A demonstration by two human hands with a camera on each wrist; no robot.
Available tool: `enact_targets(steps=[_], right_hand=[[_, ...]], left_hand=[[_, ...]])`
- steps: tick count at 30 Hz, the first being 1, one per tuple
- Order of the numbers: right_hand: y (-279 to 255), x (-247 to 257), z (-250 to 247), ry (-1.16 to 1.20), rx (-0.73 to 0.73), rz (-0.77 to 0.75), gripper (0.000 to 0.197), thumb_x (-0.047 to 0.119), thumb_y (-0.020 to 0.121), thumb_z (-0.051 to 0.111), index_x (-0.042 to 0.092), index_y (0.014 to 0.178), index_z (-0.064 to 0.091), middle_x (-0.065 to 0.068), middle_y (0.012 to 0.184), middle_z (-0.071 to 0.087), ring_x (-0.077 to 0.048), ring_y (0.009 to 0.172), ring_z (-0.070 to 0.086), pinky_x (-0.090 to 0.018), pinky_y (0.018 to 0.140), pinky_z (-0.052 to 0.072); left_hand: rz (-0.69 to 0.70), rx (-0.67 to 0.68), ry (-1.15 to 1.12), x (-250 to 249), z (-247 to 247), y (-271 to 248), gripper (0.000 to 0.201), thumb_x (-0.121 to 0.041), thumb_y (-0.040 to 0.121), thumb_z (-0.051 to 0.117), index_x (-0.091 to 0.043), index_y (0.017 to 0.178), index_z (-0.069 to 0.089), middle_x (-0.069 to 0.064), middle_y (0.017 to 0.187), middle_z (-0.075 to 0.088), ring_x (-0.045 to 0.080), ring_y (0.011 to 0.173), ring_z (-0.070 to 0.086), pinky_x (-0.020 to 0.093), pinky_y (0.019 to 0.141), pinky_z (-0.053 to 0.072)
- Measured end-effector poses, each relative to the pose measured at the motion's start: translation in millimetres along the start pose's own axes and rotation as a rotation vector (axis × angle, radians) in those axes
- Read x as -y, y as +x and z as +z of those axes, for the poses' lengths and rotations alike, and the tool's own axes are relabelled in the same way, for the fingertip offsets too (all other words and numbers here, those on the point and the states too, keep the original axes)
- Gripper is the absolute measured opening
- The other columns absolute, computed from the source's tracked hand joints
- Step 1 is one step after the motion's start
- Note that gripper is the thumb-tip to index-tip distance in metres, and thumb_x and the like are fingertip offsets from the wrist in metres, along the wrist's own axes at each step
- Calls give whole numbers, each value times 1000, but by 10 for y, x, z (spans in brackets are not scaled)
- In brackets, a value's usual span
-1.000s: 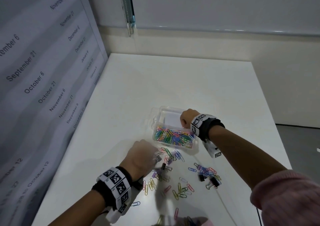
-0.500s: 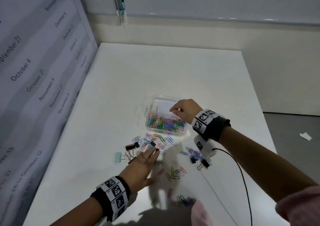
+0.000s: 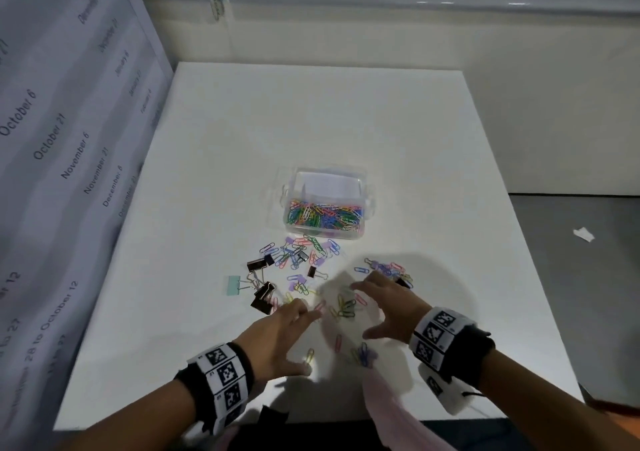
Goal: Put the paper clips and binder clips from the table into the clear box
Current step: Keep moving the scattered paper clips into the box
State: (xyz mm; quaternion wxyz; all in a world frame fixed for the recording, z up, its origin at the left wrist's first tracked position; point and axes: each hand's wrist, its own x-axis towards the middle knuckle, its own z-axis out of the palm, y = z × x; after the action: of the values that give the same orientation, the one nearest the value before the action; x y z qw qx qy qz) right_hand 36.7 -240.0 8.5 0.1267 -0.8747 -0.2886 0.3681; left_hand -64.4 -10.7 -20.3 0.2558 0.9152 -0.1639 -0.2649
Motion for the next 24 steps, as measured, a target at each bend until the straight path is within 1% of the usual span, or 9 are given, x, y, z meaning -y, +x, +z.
enact_targets(steps=[3, 6, 8, 11, 13, 16, 18, 21, 24], right_hand=[[50, 57, 128, 13, -16, 29, 95, 33, 64, 81, 21, 140, 25, -4, 137, 31, -26, 118, 46, -34, 102, 40], [144, 128, 233, 103, -61, 74, 84, 28, 64, 82, 19, 134, 36, -5, 130, 34, -24, 112, 49, -32, 99, 44], [202, 174, 293, 146, -106, 63, 64, 25, 66, 80, 16, 121, 50, -8, 122, 42, -25, 105, 52, -34, 94, 49], [252, 246, 308, 159, -121, 9, 30, 19, 77, 69, 9, 104, 63, -16, 109, 54, -30, 97, 57, -34, 88, 48], [255, 248, 258, 131, -92, 12, 25, 18, 82, 64, 8, 104, 64, -15, 103, 58, -29, 97, 58, -29, 85, 44], [162, 176, 178, 122, -106, 15, 29, 19, 80, 67, 15, 108, 61, 1, 94, 50, -20, 85, 54, -26, 79, 42], [45, 100, 142, 131, -101, 26, 35, 19, 76, 72, 19, 108, 59, 5, 95, 47, -15, 80, 50, -25, 75, 42], [-135, -21, 144, 70, -41, 30, 37, 21, 71, 77, 17, 104, 60, 4, 93, 48, -15, 76, 48, -23, 70, 37], [-272, -102, 238, 12, 27, 11, 33, 21, 70, 77, 15, 100, 64, 5, 88, 49, -12, 77, 46, -19, 69, 33]], left_hand=[[-50, 92, 97, -35, 42, 19, 96, -49, 73, 69, -24, 146, 12, 0, 130, 30, 16, 114, 43, 30, 93, 46], [-61, 74, 139, -68, 76, 84, 90, -44, 81, 64, -20, 148, 9, 3, 125, 34, 16, 111, 46, 20, 94, 38], [-56, -2, 65, -74, 94, 142, 81, -35, 82, 66, -17, 146, 18, 6, 122, 39, 18, 106, 49, 14, 87, 34], [-33, -98, -54, -134, 83, 248, 52, -18, 83, 65, -5, 129, 45, 13, 111, 46, 26, 94, 53, 33, 82, 45], [-55, -99, -91, -153, 46, 321, 33, -11, 85, 57, -1, 115, 51, 14, 109, 47, 29, 92, 53, 43, 80, 45], [-29, -92, -87, -154, 11, 399, 21, -8, 85, 55, -4, 106, 55, 13, 107, 52, 30, 97, 54, 38, 82, 46], [-23, -86, -105, -165, -17, 411, 22, -14, 86, 60, -7, 106, 55, 10, 109, 52, 26, 99, 54, 36, 85, 46], [-12, -43, -99, -162, -35, 375, 41, -29, 81, 67, -12, 113, 49, 6, 114, 47, 21, 96, 50, 36, 85, 46], [68, 10, -74, -197, -10, 356, 58, -34, 79, 70, -18, 127, 42, 5, 117, 44, 18, 100, 49, 33, 87, 47]])
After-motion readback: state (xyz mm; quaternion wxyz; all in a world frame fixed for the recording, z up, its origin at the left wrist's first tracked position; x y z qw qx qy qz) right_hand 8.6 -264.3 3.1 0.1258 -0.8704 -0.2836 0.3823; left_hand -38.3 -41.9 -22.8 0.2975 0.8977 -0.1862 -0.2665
